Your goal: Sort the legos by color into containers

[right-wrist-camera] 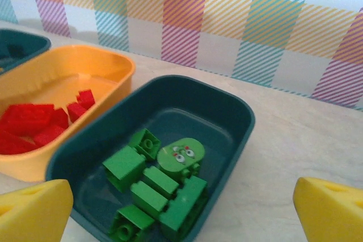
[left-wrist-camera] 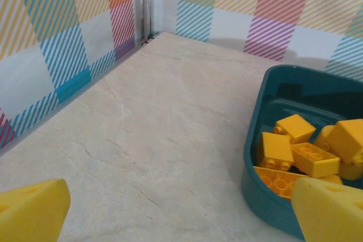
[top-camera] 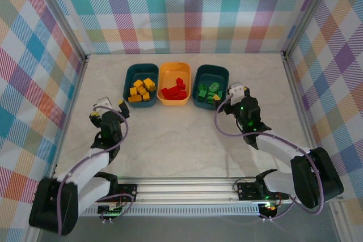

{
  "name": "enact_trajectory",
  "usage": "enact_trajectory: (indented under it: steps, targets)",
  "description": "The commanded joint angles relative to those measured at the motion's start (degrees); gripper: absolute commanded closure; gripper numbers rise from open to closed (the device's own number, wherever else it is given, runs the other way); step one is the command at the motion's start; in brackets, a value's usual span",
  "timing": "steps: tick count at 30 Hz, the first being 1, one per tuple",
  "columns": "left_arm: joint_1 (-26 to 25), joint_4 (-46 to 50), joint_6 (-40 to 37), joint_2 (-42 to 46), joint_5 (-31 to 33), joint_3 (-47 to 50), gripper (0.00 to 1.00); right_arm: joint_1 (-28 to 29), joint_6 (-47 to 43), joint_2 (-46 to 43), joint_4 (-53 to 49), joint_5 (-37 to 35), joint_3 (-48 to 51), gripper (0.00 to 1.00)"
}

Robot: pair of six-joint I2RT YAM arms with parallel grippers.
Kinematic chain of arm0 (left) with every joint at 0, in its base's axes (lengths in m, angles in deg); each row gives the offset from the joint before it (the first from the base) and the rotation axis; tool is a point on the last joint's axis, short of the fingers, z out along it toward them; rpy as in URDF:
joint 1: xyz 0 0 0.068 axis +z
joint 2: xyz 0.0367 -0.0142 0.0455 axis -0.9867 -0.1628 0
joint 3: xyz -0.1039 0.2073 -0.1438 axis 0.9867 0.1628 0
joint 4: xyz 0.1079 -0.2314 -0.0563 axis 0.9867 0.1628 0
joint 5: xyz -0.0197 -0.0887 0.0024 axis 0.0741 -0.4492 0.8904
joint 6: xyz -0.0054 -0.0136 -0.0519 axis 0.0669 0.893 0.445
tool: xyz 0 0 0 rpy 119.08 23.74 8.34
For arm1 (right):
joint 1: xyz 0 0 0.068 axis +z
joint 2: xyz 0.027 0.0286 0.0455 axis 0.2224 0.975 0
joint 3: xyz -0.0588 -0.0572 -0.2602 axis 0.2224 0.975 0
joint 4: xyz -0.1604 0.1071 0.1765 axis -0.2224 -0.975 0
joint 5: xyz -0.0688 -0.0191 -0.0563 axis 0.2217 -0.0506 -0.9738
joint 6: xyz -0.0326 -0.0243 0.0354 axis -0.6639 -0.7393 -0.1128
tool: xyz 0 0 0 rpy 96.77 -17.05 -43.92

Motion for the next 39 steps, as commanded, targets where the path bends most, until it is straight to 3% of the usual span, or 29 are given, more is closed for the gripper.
enact_trajectory:
  steps: [1, 4, 7, 10, 12, 14, 15, 17, 19, 21, 39]
  targets:
    - [0.9, -11.7, -5.4, -9.3, -3.2, 0.4, 0.00, -1.4, -6.5, 0.0, 7.8, -0.9, 2.2, 0.00]
    - [1.4, -18.1, -6.6, -18.5, -4.4, -0.6, 0.00, -3.8, -5.5, 0.5, 12.4, -3.6, 5.5, 0.00]
    - [3.2, -16.6, -5.7, -20.0, -7.4, -2.0, 0.00, -7.9, -3.5, 0.5, 9.2, -1.3, 6.5, 0.00]
    - [5.3, -22.3, -5.1, -25.1, -11.3, -1.7, 0.00, -10.8, -2.1, 4.3, 11.6, -0.7, 7.9, 0.00]
    - [5.7, -16.9, -7.1, -26.9, -17.8, -5.1, 0.00, -12.7, 0.4, 7.2, 12.9, 0.2, 8.4, 0.00]
    - [6.7, -21.2, -8.5, -31.2, -22.8, -5.9, 0.00, -14.5, 2.0, 13.6, 20.8, 1.3, 9.9, 0.00]
    - [7.2, -16.3, -7.0, -29.6, -22.1, -6.6, 0.00, -15.3, 4.4, 16.2, 26.9, -0.3, 11.2, 0.00]
    - [7.3, -18.4, -7.1, -30.2, -21.7, -6.2, 0.00, -18.7, 8.4, 18.5, 28.5, 0.9, 11.3, 0.00]
    - [7.3, -18.1, -7.1, -30.2, -21.6, -6.2, 0.00, -19.4, 9.7, 17.4, 13.7, 1.7, 4.9, 0.00]
    - [7.2, -18.1, -7.1, -30.2, -21.7, -6.2, 0.00, -22.0, 11.0, 17.9, 14.3, 6.2, 4.7, 0.00]
    - [6.6, -17.8, -7.5, -30.1, -21.0, -6.3, 0.00, -21.4, 9.2, 17.9, 13.2, 7.5, 4.1, 0.00]
